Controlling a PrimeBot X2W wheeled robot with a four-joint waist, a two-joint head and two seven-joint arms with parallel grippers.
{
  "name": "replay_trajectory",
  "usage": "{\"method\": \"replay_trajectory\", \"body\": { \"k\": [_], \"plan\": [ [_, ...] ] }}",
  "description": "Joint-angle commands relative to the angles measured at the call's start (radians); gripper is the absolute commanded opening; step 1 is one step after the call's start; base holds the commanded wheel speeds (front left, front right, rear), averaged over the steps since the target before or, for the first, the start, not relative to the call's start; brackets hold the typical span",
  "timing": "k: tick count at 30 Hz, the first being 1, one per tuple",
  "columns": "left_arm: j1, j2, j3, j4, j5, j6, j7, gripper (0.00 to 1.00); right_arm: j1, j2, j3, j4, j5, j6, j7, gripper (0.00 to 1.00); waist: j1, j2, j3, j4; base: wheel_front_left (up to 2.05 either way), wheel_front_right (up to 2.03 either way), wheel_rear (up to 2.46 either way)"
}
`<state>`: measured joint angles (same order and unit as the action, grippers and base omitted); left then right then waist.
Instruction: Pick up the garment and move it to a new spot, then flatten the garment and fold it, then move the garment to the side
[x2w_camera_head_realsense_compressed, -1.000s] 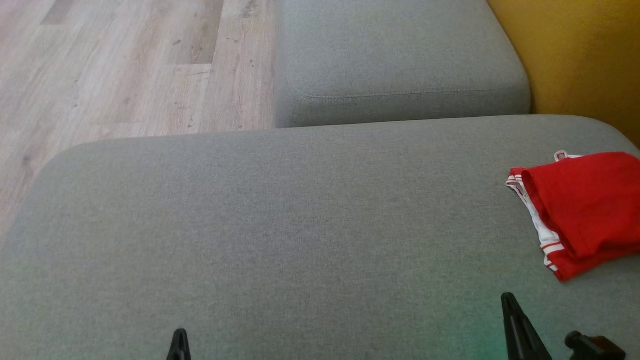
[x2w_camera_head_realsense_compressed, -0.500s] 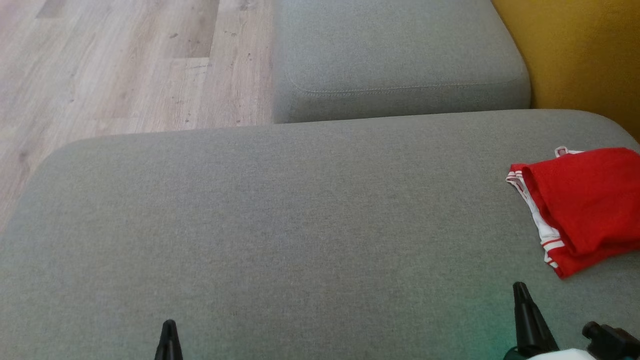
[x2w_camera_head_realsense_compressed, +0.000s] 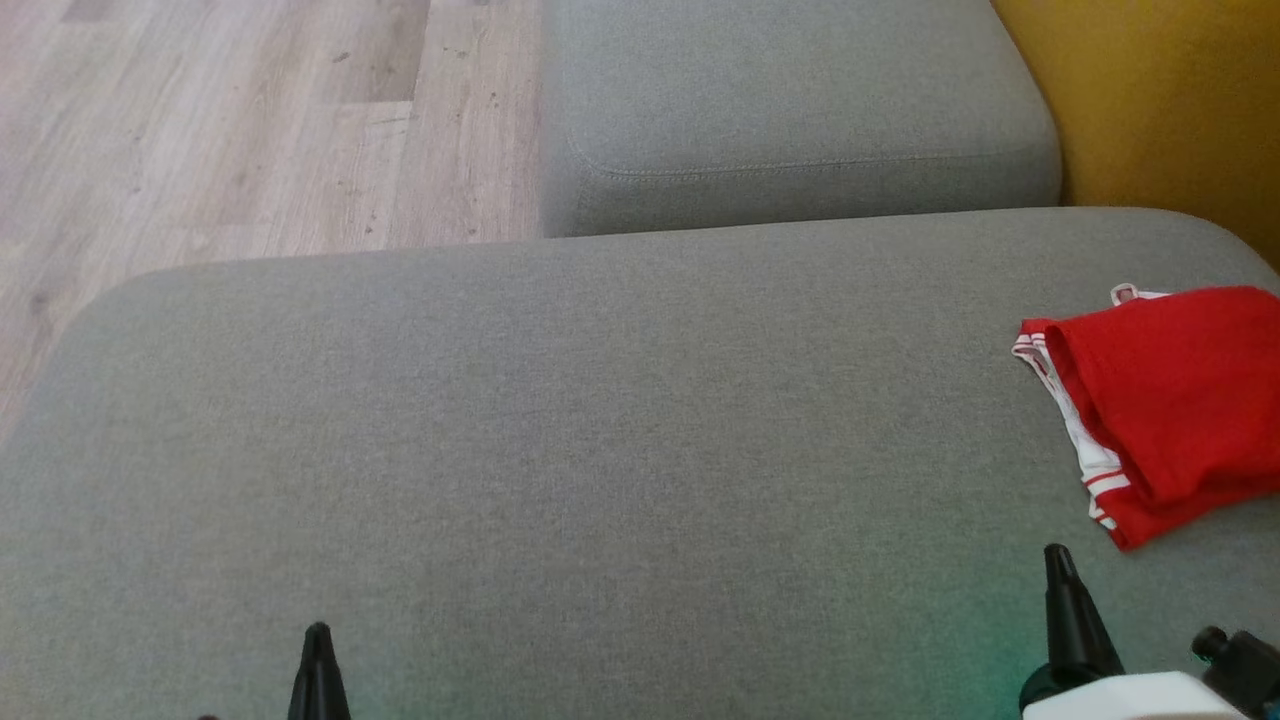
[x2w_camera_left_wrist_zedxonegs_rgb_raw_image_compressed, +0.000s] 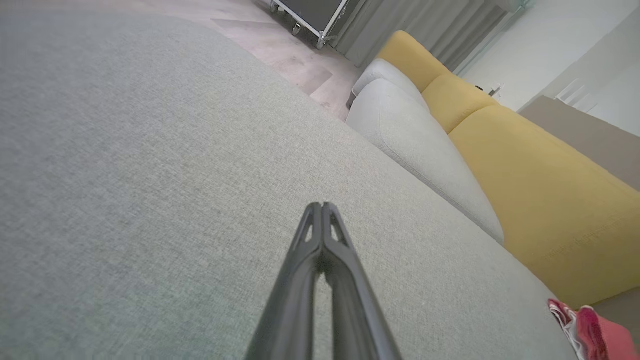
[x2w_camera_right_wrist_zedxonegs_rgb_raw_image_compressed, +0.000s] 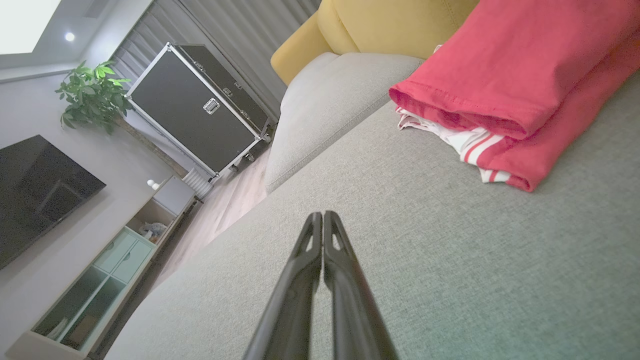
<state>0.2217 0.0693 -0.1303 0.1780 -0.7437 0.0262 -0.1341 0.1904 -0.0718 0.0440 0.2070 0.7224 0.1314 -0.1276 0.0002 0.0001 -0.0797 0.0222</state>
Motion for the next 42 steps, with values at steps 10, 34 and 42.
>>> {"method": "replay_trajectory", "body": {
  "k": [10, 34, 42],
  "plan": [
    [-0.091, 0.013, 0.044, -0.014, -0.142, -0.027, 0.03, 0.0, -0.089, -0.014, -0.015, -0.019, 0.145, 0.0, 0.028, 0.0, -0.0001, -0.0001, 0.012, -0.003, 0.0, 0.0, 0.0],
    [-0.179, 0.014, 0.101, 0.016, -0.428, -0.075, 0.097, 0.0, -0.166, -0.012, -0.053, 0.001, 0.435, -0.001, 0.095, 0.0, -0.0001, -0.0001, 0.038, -0.01, 0.0, 0.0, 0.0],
    [-0.208, 0.014, 0.12, 0.025, -0.522, -0.092, 0.12, 0.0, -0.192, -0.011, -0.066, 0.008, 0.531, -0.001, 0.118, 0.0, -0.0001, -0.0001, 0.047, -0.013, 0.0, 0.0, 0.0]
  ]
}}
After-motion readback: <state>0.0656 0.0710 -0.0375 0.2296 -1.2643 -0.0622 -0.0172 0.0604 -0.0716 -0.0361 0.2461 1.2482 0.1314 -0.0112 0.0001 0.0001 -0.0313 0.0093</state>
